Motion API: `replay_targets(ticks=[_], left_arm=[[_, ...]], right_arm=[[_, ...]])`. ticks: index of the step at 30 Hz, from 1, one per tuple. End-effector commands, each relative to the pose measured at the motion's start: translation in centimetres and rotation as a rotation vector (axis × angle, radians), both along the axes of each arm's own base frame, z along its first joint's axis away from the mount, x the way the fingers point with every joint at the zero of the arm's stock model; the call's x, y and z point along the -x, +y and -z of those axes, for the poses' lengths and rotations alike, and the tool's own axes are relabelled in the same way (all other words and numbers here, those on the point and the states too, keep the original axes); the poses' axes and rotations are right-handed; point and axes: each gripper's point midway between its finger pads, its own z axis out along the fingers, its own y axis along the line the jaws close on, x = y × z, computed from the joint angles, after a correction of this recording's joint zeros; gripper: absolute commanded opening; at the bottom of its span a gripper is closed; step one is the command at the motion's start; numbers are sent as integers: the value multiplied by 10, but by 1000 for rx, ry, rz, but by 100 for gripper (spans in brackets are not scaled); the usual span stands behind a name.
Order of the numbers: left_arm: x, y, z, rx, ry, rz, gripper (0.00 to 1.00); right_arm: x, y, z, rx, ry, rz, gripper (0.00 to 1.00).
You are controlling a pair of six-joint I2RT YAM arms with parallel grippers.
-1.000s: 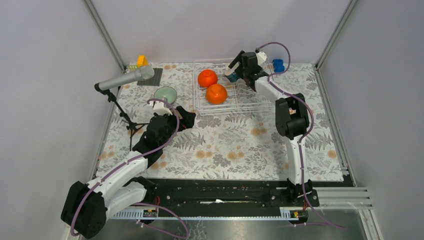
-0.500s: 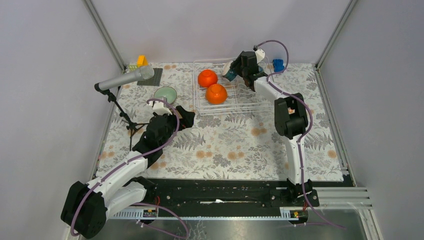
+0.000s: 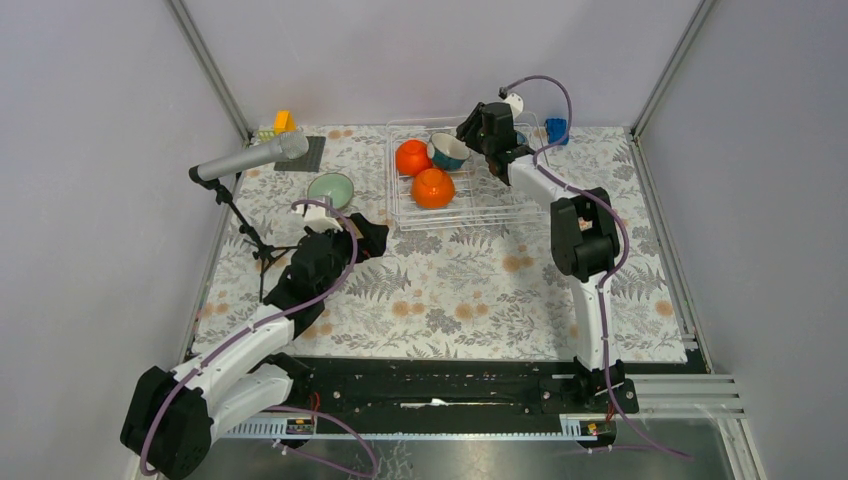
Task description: Unload the bowls from the dish rack
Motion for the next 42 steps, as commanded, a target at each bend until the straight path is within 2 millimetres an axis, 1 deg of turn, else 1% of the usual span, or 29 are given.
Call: replay_targets(ticks=[1,3,6,9,11,13,15,19,22,27,31,35,42], left_arm=[[-2,3,-18,21,-65,-16,99],[-2,3,-17,21,-65,-15,99],[-1,3,-17,15,-64,-14,99],[-1,4,-17,10,-66,-15,99],[-1,4,-16,8,-66,-16,99],[-2,4,-16,9,-68,-17,99],[-2,3,-15,11,-70,-15,99],[-4,2,-14,11,-68,-13,99],[-4,2,-13,8,-65,-13,99],[-4,2,-13,12,-65,-14,99],[-4,1,-11,11,-60,-11,99],[-4,1,-12,10,-61,-12,99],[-4,2,-11,8,-60,-15,99]], right_arm=[[8,15,-63,-1,-138,-97,54],[10,20,-61,32,-158,-152,59],[18,36,-61,117,-215,-312,66],[25,47,-57,215,-239,-459,67],[28,53,-50,261,-227,-532,67],[29,52,-40,304,-192,-565,67],[27,43,-29,344,-150,-537,67],[23,19,-15,422,-101,-422,66],[24,10,-5,442,-69,-385,63],[31,-6,21,440,50,-299,58],[32,-11,32,444,78,-269,52],[32,-12,40,453,105,-271,44],[30,-9,56,450,150,-282,43]])
